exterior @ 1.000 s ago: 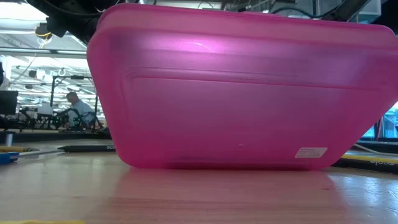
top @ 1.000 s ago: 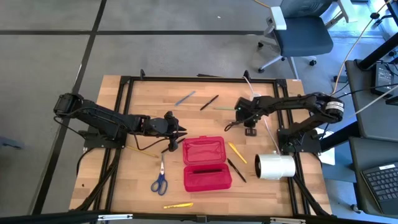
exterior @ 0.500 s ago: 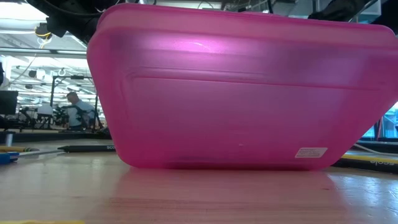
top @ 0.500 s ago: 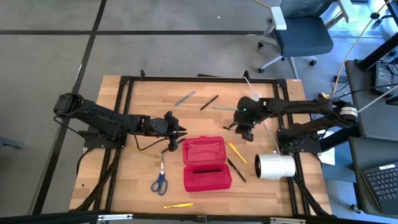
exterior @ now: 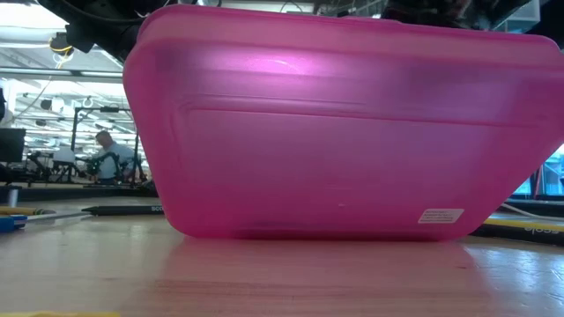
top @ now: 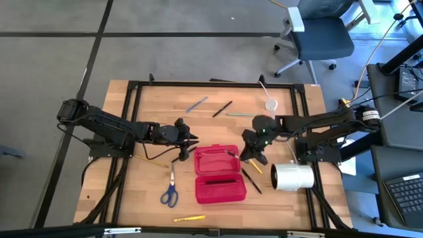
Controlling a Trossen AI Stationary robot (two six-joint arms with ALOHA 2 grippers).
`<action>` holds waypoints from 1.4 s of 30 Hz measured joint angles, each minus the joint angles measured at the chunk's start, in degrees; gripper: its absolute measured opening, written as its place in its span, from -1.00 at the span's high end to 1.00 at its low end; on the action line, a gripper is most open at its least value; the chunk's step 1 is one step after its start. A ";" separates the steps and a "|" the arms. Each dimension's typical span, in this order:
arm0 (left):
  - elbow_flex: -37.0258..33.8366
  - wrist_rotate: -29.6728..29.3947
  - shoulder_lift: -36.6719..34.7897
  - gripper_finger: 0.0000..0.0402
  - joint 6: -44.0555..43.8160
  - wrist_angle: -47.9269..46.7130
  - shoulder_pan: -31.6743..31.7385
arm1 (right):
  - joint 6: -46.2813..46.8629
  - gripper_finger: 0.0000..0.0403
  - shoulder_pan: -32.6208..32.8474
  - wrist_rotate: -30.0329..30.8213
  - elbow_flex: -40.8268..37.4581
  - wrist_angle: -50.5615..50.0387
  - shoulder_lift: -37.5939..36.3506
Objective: Pick & place school supplies into a supply box
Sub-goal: Put the black and white pen into the red supply box
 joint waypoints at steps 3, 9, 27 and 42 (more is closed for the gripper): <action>0.00 0.00 0.00 0.63 0.00 0.00 0.00 | 0.58 0.73 3.59 4.35 0.05 -0.08 1.31; 0.00 0.00 0.00 0.63 0.00 0.00 0.00 | 3.60 0.73 6.93 5.14 4.48 -0.61 8.16; 0.00 0.00 0.00 0.63 0.00 0.00 0.02 | -0.88 0.73 11.37 2.68 27.99 -25.45 29.03; 0.00 0.00 0.00 0.63 -0.02 -1.41 0.01 | -0.44 0.73 11.37 -2.55 29.92 -21.26 37.31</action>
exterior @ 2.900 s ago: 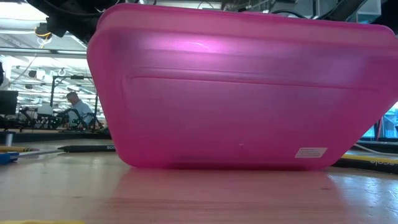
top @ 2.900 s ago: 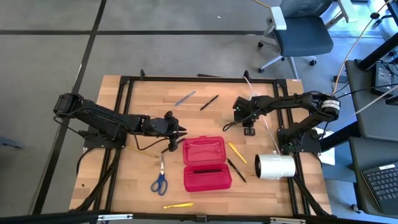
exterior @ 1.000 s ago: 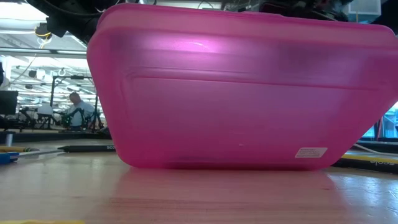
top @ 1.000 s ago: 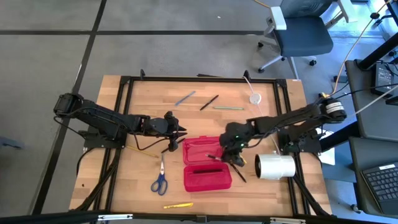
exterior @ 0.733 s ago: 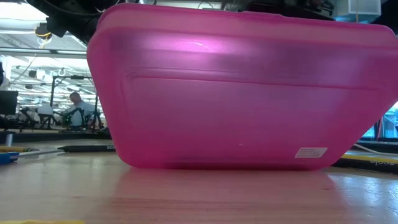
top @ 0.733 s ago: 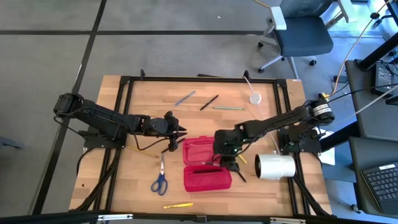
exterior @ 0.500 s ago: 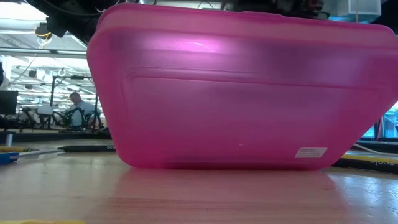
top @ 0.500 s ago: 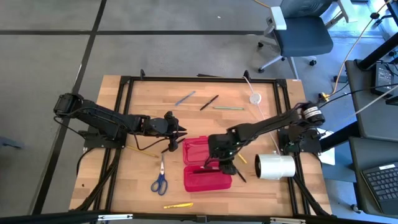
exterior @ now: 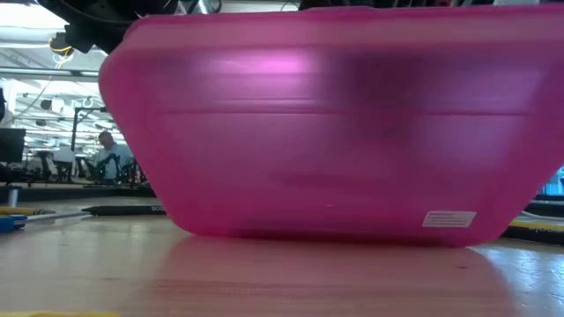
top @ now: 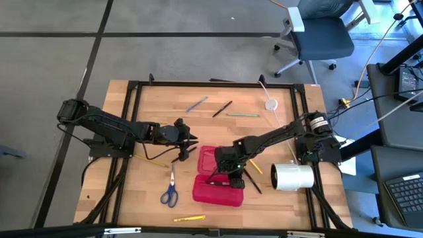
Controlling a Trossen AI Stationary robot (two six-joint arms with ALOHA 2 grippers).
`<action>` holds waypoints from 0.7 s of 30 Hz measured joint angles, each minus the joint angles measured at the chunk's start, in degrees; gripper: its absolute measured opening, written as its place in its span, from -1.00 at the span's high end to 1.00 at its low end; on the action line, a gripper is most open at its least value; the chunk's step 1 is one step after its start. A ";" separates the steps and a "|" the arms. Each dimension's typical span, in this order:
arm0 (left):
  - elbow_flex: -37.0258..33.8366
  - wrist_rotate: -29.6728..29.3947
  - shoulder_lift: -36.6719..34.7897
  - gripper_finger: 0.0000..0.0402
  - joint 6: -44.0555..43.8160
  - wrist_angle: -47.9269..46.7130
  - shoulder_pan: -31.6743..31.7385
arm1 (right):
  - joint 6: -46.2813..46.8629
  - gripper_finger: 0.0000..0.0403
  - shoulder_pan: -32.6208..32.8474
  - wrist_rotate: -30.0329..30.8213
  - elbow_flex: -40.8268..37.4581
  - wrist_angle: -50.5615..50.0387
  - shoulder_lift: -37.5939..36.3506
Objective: Pick & place school supplies into a supply box
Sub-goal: Put the black and white pen into the red supply box
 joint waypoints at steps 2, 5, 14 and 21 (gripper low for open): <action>0.00 0.00 0.00 0.63 -0.04 0.02 -0.01 | 0.00 0.73 -0.01 -0.35 0.02 0.39 0.79; 0.00 0.00 0.02 0.63 -0.04 0.02 0.01 | 0.01 0.73 -0.03 -0.36 0.02 0.32 1.40; 0.00 0.00 0.02 0.63 -0.04 0.04 0.01 | -0.39 0.73 -1.12 -0.25 2.70 0.66 1.40; 0.00 0.00 0.02 0.63 -0.02 0.06 -0.01 | 0.08 0.73 -0.24 -1.76 5.11 1.45 1.40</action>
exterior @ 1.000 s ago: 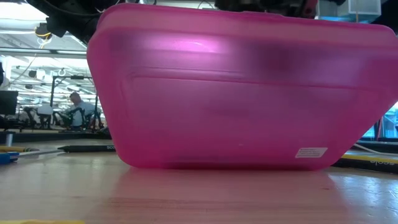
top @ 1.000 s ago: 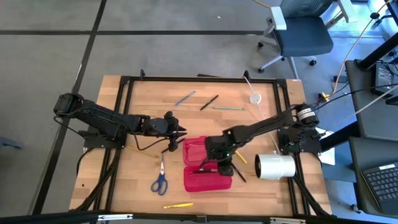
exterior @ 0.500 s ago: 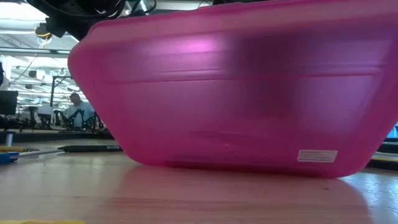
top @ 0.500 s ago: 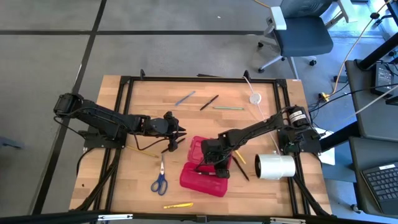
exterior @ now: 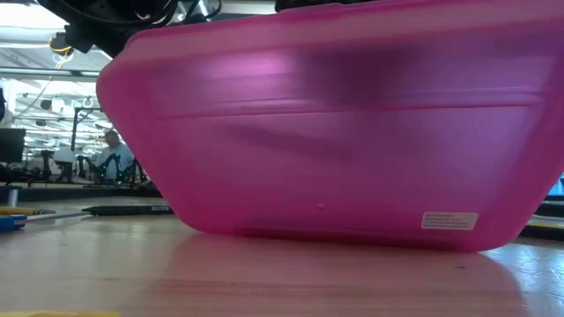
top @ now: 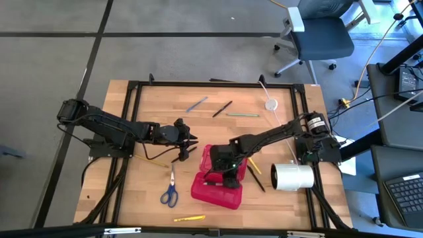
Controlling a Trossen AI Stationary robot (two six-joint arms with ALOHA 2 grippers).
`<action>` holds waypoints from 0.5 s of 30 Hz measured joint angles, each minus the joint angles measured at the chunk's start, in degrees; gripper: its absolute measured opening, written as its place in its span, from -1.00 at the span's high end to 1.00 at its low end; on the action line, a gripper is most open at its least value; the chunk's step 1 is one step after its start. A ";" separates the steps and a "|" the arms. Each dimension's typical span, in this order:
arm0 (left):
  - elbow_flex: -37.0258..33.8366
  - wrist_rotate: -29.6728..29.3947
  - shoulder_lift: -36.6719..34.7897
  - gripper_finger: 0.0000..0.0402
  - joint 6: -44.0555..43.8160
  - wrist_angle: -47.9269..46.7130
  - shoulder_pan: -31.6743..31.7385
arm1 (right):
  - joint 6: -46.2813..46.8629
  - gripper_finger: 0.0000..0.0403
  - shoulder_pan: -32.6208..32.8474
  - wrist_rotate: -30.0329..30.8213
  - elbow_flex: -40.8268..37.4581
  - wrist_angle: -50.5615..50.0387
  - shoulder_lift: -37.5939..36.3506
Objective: Pick & place school supplies into a supply box
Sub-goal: Put the black and white pen into the red supply box
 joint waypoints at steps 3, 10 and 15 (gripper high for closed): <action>0.00 -0.01 0.00 0.63 0.00 -0.01 0.00 | 2.88 0.73 1.05 -0.06 -0.83 2.98 0.00; 0.02 0.00 0.00 0.63 0.02 -0.02 0.01 | 4.01 0.73 2.44 0.87 -2.06 5.58 0.00; 0.02 0.00 0.00 0.63 0.00 -0.02 0.00 | 3.92 0.73 3.27 7.83 -2.07 5.88 0.39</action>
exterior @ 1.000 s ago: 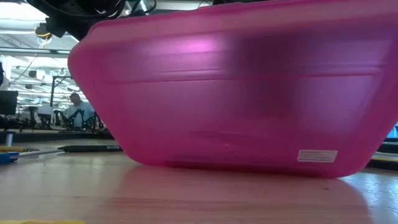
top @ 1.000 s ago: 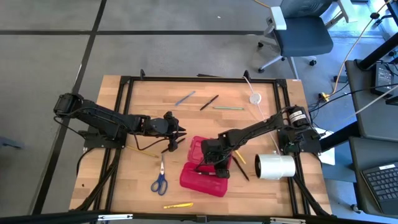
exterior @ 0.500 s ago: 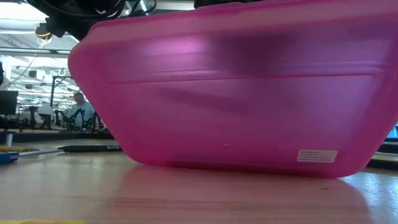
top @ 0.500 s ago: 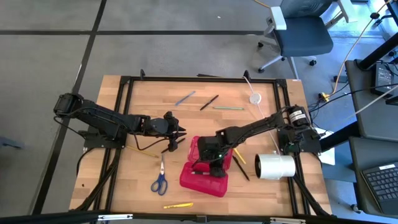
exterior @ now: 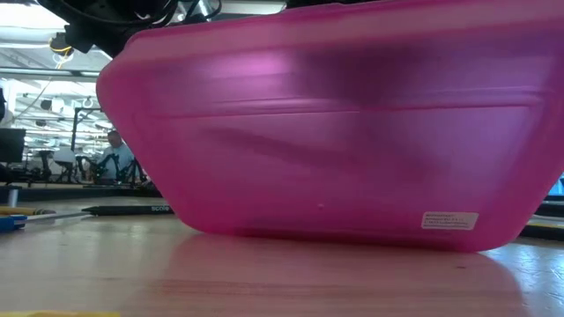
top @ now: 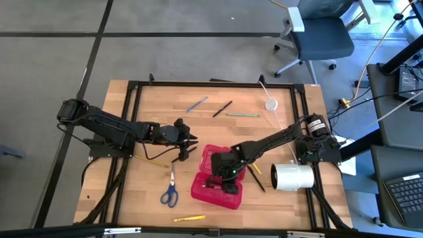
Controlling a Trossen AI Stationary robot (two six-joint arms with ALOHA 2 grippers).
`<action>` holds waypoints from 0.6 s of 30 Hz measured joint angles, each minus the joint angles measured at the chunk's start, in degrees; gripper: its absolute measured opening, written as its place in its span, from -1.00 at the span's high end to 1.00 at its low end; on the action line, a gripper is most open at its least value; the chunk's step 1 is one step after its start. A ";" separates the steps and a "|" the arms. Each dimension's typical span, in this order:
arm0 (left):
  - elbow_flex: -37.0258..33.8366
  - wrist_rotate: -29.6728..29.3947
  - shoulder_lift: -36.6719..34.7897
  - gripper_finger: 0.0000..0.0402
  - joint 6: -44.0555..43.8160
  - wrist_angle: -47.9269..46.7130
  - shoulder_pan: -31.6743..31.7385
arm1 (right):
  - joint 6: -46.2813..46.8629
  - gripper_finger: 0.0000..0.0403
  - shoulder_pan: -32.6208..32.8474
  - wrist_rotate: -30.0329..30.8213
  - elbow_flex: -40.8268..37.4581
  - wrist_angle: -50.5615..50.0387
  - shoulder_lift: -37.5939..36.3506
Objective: Pick & place school supplies into a supply box
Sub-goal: Put the black and white pen into the red supply box
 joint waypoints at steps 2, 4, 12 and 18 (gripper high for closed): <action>-0.02 0.00 0.00 0.63 0.02 0.00 0.02 | -0.02 0.73 0.26 1.22 0.00 0.13 0.26; -0.02 0.00 0.00 0.63 -0.02 0.00 0.01 | 0.19 0.73 0.59 1.68 -0.02 -0.03 0.42; -0.02 0.00 0.00 0.63 -0.07 -0.20 0.02 | 1.77 0.73 1.84 1.74 -0.02 1.18 2.82; -0.02 0.00 0.00 0.63 -1.05 -0.85 0.02 | 1.62 0.73 1.82 2.40 -0.02 1.56 3.26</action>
